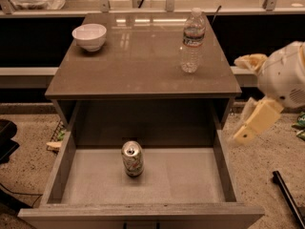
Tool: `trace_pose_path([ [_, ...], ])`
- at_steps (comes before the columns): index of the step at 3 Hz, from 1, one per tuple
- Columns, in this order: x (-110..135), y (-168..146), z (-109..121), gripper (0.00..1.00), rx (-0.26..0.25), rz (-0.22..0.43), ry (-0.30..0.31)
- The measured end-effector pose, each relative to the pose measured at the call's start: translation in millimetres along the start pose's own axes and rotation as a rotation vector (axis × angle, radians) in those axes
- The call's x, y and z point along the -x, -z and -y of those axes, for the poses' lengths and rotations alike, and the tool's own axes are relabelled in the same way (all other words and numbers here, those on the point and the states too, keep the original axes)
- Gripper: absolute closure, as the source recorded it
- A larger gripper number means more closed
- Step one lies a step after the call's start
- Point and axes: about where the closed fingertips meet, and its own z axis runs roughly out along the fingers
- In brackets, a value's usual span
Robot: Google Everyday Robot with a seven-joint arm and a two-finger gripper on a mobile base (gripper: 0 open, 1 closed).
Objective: Pick 7up can from top drawer and place on counter
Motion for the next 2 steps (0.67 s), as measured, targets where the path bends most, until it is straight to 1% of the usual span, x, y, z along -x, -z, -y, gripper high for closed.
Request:
trace_pose_path([
  [1,-2,-48,-29,0.00,0.029,0.180,-0.021],
  [2,30,-95,-62,0.00,0.060,0.446,-0.030],
])
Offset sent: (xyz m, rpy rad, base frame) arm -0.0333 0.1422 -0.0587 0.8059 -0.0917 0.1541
